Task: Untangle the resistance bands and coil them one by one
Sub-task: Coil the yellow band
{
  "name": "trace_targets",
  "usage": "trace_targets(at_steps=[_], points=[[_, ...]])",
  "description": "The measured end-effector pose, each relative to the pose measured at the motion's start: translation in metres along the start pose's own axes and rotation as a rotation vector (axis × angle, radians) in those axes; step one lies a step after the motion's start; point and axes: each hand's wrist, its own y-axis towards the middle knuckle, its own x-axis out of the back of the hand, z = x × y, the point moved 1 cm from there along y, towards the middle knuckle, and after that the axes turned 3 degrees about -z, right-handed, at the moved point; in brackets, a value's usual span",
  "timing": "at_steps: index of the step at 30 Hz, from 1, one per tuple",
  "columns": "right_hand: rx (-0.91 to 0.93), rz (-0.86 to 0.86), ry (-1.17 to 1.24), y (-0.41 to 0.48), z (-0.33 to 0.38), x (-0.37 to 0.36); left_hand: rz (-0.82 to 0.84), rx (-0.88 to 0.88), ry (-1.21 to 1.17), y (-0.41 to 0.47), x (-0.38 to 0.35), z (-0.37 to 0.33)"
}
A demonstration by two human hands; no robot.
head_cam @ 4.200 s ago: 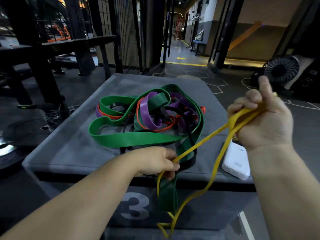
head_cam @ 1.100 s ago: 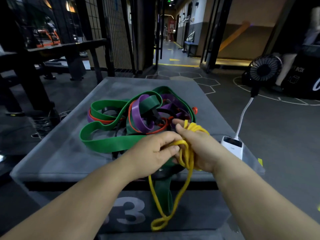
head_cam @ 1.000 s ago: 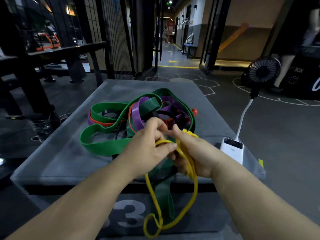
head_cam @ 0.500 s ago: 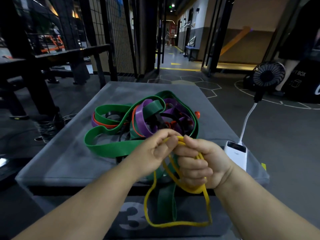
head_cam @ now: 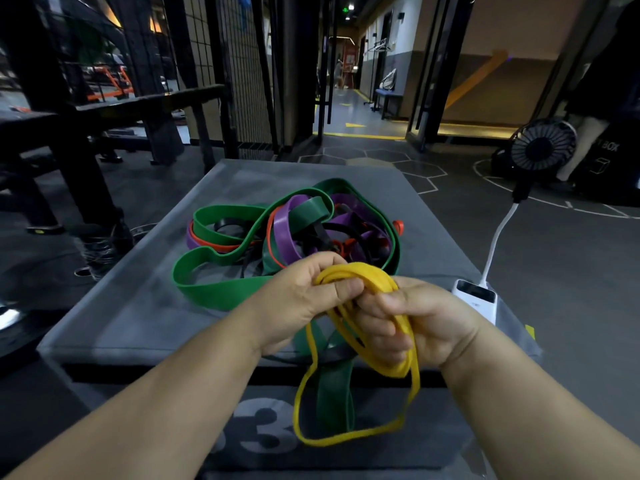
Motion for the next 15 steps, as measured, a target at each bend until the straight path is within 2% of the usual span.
trace_targets(at_steps=[7,11,15], points=[[0.077,-0.115,-0.160,-0.008,0.009,0.004,-0.011,-0.040,0.012,0.001,-0.002,-0.003],[0.121,0.057,0.037,-0.005,0.008,0.000,-0.011,0.000,-0.017,0.003,-0.003,0.000],[0.031,0.171,0.213,0.002,0.000,-0.008,-0.119,0.023,-0.171,0.005,-0.003,0.009]])
